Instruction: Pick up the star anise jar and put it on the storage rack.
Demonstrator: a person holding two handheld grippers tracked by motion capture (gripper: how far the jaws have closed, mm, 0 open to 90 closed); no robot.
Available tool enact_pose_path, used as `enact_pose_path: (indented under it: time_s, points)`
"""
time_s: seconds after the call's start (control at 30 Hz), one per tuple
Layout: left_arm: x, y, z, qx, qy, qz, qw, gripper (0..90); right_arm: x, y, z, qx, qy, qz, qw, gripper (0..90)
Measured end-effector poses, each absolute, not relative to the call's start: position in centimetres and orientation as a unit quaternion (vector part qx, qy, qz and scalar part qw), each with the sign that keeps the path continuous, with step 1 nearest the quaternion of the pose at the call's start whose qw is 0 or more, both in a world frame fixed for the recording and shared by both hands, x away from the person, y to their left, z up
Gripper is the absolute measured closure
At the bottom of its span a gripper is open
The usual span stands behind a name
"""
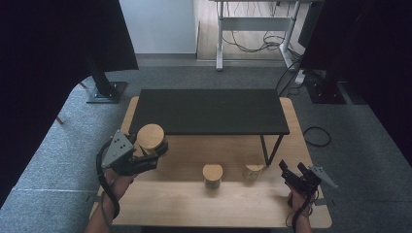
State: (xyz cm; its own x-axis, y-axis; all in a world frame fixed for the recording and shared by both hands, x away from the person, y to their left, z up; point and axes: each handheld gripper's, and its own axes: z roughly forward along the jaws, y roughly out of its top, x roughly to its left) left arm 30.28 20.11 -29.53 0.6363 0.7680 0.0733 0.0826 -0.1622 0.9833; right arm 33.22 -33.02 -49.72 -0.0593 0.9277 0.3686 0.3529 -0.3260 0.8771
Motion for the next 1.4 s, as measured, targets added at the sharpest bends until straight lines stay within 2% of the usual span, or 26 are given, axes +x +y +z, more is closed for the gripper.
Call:
enact_pose_path:
  time_s: [1.4]
  points:
    - [34.8,18.3,-28.4,0.705,0.303,0.315,0.559,25.3,33.3,-33.1,-49.7,0.626,0.513,0.521,0.269,12.0]
